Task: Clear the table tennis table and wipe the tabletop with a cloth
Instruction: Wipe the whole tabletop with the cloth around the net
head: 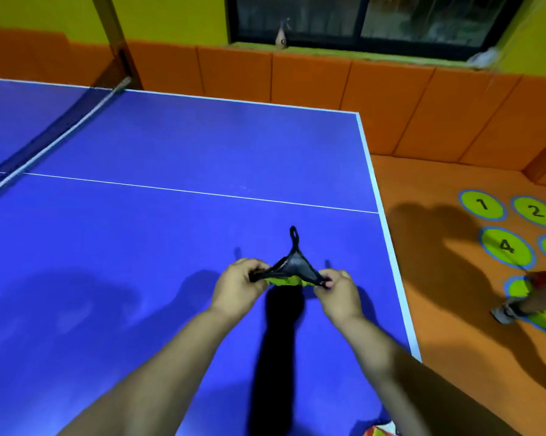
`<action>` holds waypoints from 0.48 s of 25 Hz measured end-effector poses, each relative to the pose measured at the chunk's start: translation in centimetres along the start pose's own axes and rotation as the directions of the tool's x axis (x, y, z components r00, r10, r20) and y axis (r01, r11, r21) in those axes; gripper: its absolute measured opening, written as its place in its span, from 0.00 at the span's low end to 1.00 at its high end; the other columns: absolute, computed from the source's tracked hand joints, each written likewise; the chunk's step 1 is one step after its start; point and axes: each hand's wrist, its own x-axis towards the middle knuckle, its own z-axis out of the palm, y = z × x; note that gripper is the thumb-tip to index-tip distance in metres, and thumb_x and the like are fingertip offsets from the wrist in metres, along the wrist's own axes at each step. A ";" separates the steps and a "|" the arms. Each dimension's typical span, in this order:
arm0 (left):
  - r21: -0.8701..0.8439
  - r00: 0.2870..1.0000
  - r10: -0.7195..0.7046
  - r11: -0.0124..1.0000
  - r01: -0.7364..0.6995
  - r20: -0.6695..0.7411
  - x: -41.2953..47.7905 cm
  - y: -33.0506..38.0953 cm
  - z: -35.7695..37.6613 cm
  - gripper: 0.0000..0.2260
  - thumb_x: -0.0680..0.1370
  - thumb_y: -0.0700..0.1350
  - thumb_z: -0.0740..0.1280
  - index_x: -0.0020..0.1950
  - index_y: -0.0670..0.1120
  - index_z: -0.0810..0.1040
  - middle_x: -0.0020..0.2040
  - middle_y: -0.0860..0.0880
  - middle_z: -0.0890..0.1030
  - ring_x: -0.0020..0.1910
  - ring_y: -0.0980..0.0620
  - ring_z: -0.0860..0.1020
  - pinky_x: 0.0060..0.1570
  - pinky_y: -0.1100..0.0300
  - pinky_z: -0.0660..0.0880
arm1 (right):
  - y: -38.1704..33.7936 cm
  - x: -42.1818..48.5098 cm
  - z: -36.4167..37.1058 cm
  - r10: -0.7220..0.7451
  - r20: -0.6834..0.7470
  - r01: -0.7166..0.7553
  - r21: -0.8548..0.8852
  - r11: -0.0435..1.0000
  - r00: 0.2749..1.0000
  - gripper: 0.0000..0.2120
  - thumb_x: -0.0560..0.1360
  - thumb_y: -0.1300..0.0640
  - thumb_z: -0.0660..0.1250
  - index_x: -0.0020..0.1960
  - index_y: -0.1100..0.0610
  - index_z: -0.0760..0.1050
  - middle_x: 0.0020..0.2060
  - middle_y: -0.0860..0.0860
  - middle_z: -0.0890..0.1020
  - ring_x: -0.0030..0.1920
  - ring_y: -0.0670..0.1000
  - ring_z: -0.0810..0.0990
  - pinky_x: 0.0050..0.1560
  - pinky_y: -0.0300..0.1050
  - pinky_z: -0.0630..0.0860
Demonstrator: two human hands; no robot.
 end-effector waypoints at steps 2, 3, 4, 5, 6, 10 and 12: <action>0.230 0.996 0.022 0.972 -0.042 0.087 -0.2 -1.2 2.4 0.12 0.70 0.40 0.72 0.51 0.51 0.82 0.47 0.53 0.79 0.49 0.55 0.76 0.52 0.62 0.71 | 1.6 0.6 0.2 0.097 0.002 -0.097 0.078 0.992 0.995 0.17 0.73 0.68 0.63 0.59 0.58 0.78 0.55 0.58 0.77 0.54 0.58 0.79 0.54 0.46 0.74; 0.249 0.982 -0.029 0.968 -0.020 0.188 -0.8 -2.1 3.7 0.12 0.71 0.40 0.71 0.53 0.51 0.81 0.50 0.52 0.79 0.52 0.54 0.76 0.55 0.63 0.71 | 2.6 0.5 0.6 0.145 0.009 -0.145 0.085 0.986 0.989 0.18 0.74 0.69 0.62 0.61 0.59 0.77 0.57 0.60 0.78 0.56 0.58 0.79 0.54 0.46 0.73; 0.231 0.956 -0.089 0.973 0.024 0.279 -1.4 -3.2 4.8 0.12 0.72 0.40 0.70 0.53 0.50 0.81 0.52 0.52 0.79 0.53 0.54 0.77 0.55 0.62 0.72 | 3.7 0.2 1.1 0.184 0.018 -0.185 0.085 0.979 0.983 0.18 0.74 0.68 0.61 0.63 0.60 0.76 0.58 0.61 0.78 0.57 0.58 0.78 0.55 0.46 0.73; 0.221 0.935 -0.142 0.973 0.071 0.324 -2.1 -4.2 5.5 0.11 0.72 0.39 0.69 0.53 0.50 0.81 0.52 0.52 0.80 0.54 0.53 0.78 0.55 0.62 0.73 | 4.5 -0.2 1.6 0.208 0.020 -0.209 0.080 0.975 0.978 0.18 0.75 0.68 0.61 0.63 0.60 0.76 0.59 0.62 0.78 0.58 0.58 0.78 0.55 0.47 0.72; 0.223 0.932 -0.175 0.969 0.106 0.318 -2.5 -5.2 5.6 0.11 0.73 0.38 0.68 0.53 0.49 0.80 0.53 0.51 0.80 0.54 0.53 0.78 0.54 0.62 0.73 | 5.1 -0.6 2.2 0.219 0.015 -0.219 0.065 0.973 0.976 0.18 0.75 0.67 0.61 0.64 0.60 0.75 0.60 0.61 0.77 0.58 0.59 0.77 0.55 0.47 0.72; 0.322 0.957 -0.216 0.935 0.147 0.192 -1.1 -8.7 2.9 0.12 0.74 0.38 0.66 0.56 0.45 0.80 0.56 0.48 0.81 0.55 0.51 0.78 0.52 0.63 0.72 | 4.9 -1.2 4.4 0.045 -0.049 -0.050 -0.114 0.992 0.998 0.18 0.77 0.62 0.61 0.66 0.61 0.72 0.63 0.59 0.73 0.63 0.60 0.71 0.60 0.46 0.68; 0.410 0.969 -0.200 0.903 0.124 0.148 0.5 -10.5 0.7 0.13 0.74 0.40 0.65 0.58 0.46 0.80 0.58 0.48 0.80 0.57 0.49 0.77 0.55 0.62 0.70 | 3.4 -0.9 6.2 -0.093 0.032 0.098 -0.247 0.964 0.995 0.23 0.77 0.55 0.56 0.71 0.59 0.68 0.70 0.58 0.68 0.70 0.57 0.64 0.68 0.45 0.61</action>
